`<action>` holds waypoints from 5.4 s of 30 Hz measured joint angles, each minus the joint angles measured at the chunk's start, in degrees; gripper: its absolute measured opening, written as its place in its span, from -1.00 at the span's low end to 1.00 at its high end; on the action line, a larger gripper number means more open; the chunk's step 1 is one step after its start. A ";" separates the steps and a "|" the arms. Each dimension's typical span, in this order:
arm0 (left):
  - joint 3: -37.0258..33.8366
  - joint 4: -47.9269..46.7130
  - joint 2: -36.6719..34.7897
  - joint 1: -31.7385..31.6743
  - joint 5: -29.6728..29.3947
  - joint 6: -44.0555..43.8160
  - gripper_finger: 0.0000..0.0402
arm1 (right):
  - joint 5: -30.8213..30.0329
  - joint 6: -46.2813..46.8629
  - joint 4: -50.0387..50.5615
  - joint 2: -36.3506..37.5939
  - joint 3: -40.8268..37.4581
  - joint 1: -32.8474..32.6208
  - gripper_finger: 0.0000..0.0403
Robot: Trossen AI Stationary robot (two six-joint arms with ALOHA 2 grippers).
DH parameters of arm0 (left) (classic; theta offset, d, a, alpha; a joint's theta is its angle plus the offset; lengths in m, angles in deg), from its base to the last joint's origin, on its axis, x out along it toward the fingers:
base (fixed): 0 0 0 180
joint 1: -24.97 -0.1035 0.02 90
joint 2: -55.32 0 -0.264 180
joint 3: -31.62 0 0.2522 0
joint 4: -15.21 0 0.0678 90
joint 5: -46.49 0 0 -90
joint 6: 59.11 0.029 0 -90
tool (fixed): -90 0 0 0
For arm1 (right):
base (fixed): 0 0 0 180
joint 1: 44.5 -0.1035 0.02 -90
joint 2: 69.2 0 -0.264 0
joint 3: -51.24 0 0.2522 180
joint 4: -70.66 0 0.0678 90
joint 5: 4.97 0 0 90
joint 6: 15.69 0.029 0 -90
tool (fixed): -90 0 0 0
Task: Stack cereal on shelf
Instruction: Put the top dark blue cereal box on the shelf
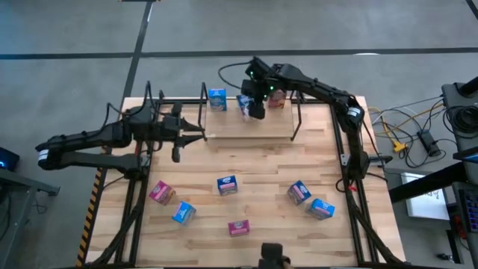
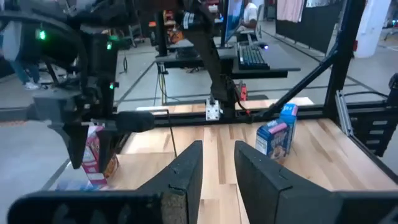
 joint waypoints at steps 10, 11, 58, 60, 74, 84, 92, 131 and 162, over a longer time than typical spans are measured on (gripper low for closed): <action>-0.88 0.13 0.30 0.00 0.00 -0.13 -0.63 | 1.99 -0.87 -0.57 0.07 -0.02 0.98 -0.18; -0.88 0.21 0.63 0.00 0.00 -0.14 -0.63 | 1.99 -0.69 -0.66 0.07 -0.04 0.98 -0.20; -1.32 0.57 2.80 0.00 0.09 -0.97 -0.63 | -6.29 10.91 -1.18 -7.02 -7.55 -5.22 -0.96; -1.34 -0.07 2.80 -0.02 0.11 -1.26 -0.63 | -5.42 13.31 1.65 -6.55 -7.68 -6.99 -0.96; -6.92 2.81 2.86 0.49 0.15 -7.78 -0.63 | -5.53 18.36 -0.29 8.82 -16.86 -12.00 -0.96; -10.95 17.08 9.71 0.51 0.11 -10.12 -0.63 | -5.54 16.37 -26.91 25.91 -43.39 -11.96 -0.96; -4.27 18.60 22.78 0.51 -3.51 -7.42 -0.63 | -5.64 16.59 -47.15 31.33 -56.94 -11.93 -0.96; 7.12 18.41 52.30 -4.64 -14.53 -0.70 -0.63 | -6.10 15.50 -51.53 33.56 -59.96 -11.91 -0.96; 7.01 18.64 52.93 -3.25 -11.69 3.96 -1.00 | -6.10 15.93 -51.53 33.56 -59.93 -11.90 -0.96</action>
